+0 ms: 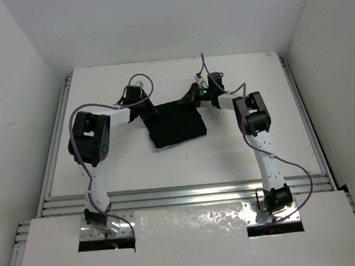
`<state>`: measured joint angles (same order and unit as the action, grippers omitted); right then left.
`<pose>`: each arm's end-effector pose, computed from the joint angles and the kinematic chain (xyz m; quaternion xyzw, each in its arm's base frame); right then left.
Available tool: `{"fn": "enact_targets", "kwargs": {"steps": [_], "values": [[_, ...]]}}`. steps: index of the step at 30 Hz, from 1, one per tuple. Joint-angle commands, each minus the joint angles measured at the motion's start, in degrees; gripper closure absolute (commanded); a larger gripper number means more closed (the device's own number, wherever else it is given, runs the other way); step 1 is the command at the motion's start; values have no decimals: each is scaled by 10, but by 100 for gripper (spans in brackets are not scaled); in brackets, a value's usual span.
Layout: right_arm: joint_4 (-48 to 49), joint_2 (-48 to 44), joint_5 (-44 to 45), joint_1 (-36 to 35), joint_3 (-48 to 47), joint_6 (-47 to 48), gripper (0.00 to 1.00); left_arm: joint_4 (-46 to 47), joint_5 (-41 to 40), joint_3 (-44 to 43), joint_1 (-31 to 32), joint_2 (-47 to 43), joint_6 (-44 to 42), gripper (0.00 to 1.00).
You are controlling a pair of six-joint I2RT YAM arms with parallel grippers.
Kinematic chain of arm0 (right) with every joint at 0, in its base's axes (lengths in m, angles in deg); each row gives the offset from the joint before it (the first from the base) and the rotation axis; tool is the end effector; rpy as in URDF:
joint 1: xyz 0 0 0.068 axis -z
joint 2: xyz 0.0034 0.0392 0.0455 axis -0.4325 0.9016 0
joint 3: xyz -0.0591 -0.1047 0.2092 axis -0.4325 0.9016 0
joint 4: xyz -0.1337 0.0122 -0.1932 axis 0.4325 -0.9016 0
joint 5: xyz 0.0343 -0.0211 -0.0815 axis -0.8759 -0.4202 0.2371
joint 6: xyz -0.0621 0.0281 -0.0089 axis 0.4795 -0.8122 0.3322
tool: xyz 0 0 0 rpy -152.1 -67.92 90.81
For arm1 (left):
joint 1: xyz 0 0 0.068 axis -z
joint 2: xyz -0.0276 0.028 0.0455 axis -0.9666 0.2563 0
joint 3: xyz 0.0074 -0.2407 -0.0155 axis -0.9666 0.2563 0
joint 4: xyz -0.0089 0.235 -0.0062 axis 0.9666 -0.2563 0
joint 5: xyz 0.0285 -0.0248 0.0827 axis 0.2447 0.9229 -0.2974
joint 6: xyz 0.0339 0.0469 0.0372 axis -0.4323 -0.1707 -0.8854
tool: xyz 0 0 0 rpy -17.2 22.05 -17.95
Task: Fold and stack the t-shirts
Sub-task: Fold the tshirt
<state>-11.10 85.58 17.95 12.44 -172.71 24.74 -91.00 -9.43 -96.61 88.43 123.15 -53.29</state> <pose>0.4807 0.1576 0.0528 0.1072 0.7946 0.5805 0.1421 0.4085 -0.1088 0.1187 -0.1163 0.9114 -0.2428 0.3112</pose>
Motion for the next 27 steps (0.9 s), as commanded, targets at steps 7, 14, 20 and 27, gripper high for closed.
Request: {"fn": "enact_targets", "kwargs": {"steps": [7, 14, 20, 27], "values": [[-87, 48, 37, 24, -109, 30, 100, 13, -21, 65, -28, -35, -3, 100], [-75, -19, 9, 27, -78, 37, 100, -41, -35, 55, -37, -104, -11, 93], [-168, -196, 27, 47, -57, 139, 76, -138, -107, -41, -46, -205, -62, 0], [-473, -481, 245, 59, 38, 337, 1, -431, -389, -149, -95, -293, -65, 0]]}}
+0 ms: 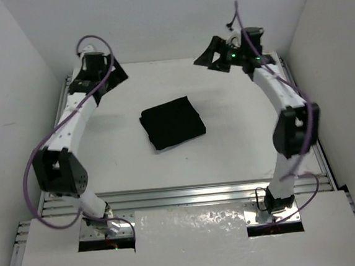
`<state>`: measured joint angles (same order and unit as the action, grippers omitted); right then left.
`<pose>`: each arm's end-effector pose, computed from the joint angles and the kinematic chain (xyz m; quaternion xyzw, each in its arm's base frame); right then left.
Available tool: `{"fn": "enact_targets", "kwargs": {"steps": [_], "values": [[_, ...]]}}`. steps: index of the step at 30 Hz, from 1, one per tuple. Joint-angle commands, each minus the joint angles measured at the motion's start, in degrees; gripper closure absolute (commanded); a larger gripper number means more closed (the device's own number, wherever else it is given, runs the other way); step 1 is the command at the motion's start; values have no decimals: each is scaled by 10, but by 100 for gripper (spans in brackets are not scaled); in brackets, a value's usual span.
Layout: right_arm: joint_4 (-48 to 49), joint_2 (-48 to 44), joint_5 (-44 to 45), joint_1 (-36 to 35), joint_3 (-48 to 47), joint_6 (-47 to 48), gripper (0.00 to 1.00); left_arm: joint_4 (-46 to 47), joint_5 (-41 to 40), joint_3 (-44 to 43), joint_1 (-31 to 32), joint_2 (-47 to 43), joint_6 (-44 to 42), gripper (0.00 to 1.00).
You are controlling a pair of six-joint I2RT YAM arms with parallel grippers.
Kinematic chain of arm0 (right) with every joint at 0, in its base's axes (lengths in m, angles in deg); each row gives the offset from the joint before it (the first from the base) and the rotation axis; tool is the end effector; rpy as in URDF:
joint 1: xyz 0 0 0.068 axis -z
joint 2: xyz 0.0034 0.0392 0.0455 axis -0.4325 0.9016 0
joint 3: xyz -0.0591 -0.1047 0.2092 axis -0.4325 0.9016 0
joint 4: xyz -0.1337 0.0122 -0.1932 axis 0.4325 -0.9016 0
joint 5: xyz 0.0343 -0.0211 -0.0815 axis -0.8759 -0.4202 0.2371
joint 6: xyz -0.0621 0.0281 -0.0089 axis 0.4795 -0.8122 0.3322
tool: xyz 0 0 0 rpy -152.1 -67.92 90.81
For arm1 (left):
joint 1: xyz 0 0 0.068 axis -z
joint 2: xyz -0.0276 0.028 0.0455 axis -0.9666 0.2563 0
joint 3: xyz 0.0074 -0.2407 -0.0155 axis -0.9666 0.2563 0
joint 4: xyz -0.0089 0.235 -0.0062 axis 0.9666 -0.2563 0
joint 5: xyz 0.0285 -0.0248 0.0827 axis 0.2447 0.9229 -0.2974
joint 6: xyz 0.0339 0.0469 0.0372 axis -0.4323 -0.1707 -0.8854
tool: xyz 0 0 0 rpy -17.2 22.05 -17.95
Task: Fold and stack the t-shirts
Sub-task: Fold the tshirt
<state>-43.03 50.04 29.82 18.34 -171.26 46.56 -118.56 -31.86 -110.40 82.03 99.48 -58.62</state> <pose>0.4390 0.0922 0.2748 0.0452 0.8140 0.4660 0.3439 0.3687 -0.0349 0.3064 -0.1990 0.8617 -0.0639 0.4624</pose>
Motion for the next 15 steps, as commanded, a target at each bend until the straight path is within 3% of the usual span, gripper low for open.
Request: {"fn": "enact_targets", "kwargs": {"steps": [1, 6, 15], "values": [[-222, -154, 154, 2, 49, 146, 1, -160, -190, 8, -35, -104, 9, 0], [-316, -373, 307, 2, 178, 196, 1, -151, -218, 123, -31, -284, 37, 0], [-398, -647, 354, 2, 341, 229, 1, -222, -254, 254, 37, -416, 49, 0]]}}
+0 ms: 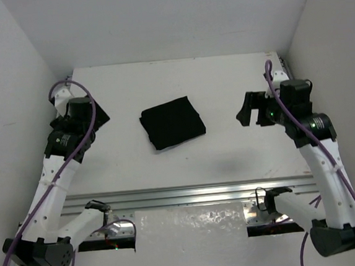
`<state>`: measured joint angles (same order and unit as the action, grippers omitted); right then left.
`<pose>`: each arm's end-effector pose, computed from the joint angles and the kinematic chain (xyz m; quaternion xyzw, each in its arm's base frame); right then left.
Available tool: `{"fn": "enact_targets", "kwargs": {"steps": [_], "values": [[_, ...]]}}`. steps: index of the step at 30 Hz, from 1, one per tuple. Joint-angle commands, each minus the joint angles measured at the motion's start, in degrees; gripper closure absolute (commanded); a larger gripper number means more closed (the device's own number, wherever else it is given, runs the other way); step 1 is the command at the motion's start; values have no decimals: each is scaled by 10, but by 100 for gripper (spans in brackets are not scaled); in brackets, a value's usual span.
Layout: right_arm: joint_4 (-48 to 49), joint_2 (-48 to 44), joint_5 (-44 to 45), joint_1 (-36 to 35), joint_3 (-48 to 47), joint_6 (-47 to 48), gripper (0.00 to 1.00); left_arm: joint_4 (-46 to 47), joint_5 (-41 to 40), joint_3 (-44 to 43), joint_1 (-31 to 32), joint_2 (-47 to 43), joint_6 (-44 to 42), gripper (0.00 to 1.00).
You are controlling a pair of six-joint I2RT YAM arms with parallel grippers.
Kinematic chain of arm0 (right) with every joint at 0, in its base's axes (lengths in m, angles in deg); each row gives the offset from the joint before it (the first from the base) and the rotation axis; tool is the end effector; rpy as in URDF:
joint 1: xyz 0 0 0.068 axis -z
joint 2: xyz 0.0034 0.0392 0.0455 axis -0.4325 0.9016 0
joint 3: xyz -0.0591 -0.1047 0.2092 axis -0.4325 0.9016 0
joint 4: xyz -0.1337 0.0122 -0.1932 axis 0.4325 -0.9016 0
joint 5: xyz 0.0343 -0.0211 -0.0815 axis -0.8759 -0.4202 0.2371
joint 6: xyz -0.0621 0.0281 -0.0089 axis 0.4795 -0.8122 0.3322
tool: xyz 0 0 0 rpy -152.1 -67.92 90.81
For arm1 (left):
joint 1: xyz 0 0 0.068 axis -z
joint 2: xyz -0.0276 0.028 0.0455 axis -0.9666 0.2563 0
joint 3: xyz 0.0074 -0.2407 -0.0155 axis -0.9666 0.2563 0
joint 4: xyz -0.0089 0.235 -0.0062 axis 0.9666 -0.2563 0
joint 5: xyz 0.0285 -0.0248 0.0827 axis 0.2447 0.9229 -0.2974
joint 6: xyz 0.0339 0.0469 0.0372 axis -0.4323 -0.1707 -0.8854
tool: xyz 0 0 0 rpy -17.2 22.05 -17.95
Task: Fold and stack the t-shirts
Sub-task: Fold the tshirt
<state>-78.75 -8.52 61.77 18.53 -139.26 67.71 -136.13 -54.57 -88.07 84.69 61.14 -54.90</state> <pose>0.1957 0.0323 0.3344 0.0544 0.8824 0.1645 0.4374 0.1977 -0.0029 0.3326 -0.2869 0.8175 0.0836 0.4924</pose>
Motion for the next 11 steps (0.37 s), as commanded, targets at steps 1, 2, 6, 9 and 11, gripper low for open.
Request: {"fn": "enact_targets", "kwargs": {"steps": [1, 2, 6, 9, 11], "values": [[-46, -75, 31, -1, 28, 16, 1, -55, -31, 36, 13, -43, 13, 0], [-48, -88, 30, 0, 34, 13, 1, -63, -40, 47, 16, -51, 13, 0], [-64, -120, 31, 0, 45, 5, 1, -83, -69, 43, 28, -64, 18, 0], [-67, -127, 38, 0, 43, 7, 1, -87, -86, 22, 35, -56, 23, 0], [-70, -120, 48, 0, 37, 9, 1, -91, -91, 10, 36, -47, 24, 0]]}}
